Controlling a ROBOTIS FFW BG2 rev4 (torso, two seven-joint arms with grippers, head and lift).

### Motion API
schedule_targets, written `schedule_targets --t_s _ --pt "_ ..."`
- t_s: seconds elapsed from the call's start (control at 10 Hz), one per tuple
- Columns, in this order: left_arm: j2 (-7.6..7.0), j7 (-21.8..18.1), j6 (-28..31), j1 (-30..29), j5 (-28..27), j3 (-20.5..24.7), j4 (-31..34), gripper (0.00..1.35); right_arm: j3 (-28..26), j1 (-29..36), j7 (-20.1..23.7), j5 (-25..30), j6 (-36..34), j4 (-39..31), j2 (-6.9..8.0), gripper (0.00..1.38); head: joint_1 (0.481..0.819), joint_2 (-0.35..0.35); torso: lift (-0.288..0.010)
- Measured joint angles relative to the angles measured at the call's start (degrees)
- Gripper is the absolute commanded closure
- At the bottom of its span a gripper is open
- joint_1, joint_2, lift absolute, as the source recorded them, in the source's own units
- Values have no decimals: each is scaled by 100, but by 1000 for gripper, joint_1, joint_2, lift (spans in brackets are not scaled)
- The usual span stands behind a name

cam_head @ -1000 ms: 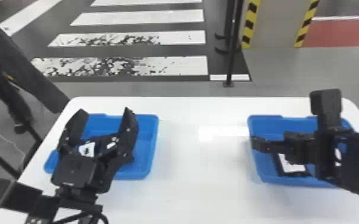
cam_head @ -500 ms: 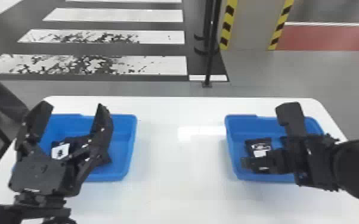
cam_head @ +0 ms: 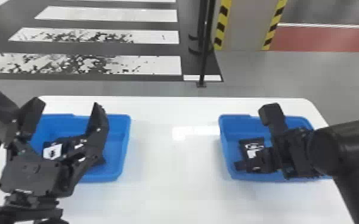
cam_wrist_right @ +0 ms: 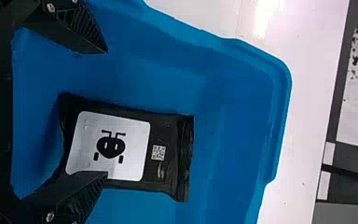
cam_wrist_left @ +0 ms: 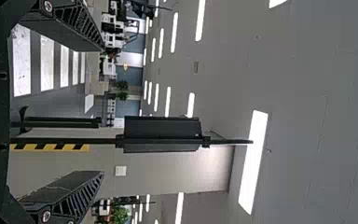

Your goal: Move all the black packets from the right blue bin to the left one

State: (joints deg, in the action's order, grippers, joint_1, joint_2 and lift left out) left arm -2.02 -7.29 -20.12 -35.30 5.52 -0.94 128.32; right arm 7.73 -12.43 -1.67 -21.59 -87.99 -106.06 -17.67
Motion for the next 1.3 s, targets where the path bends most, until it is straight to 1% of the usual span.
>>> schedule_targets --t_s 0.1,0.3,0.5,0.8,0.9,1.0,1.1,1.2,1.3 --pt "-3 0 -8 0 -24 0 0 93 109 -87 -42 69 -95 45 -24 99 695 -57 -140" --pt "-8 0 -14 2 -55 2 0 94 300 -201 -229 312 -195 -89 -38 99 695 -67 -140" --pt "-16 0 -28 9 -72 3 0 94 350 -284 -310 409 -200 67 -42 105 695 -78 -140" --pt "-17 0 -42 0 -73 3 0 96 313 -304 -313 301 -200 361 -60 122 695 -88 -140" --pt "-17 0 -42 0 -76 4 0 96 272 -304 -324 299 -200 378 -60 174 695 -91 -140" --pt "-17 0 -42 0 -81 10 0 96 225 -303 -334 307 -200 387 -65 321 695 -96 -140" --pt "-17 0 -42 0 -86 13 0 96 192 -297 -334 316 -200 397 -74 509 695 -101 -140" --pt "-17 0 -44 0 -93 14 0 96 163 -293 -337 318 -200 419 -77 595 695 -103 -140" --pt "-17 0 -60 0 -100 15 0 96 146 -291 -342 319 -200 446 -78 799 695 -107 -140"
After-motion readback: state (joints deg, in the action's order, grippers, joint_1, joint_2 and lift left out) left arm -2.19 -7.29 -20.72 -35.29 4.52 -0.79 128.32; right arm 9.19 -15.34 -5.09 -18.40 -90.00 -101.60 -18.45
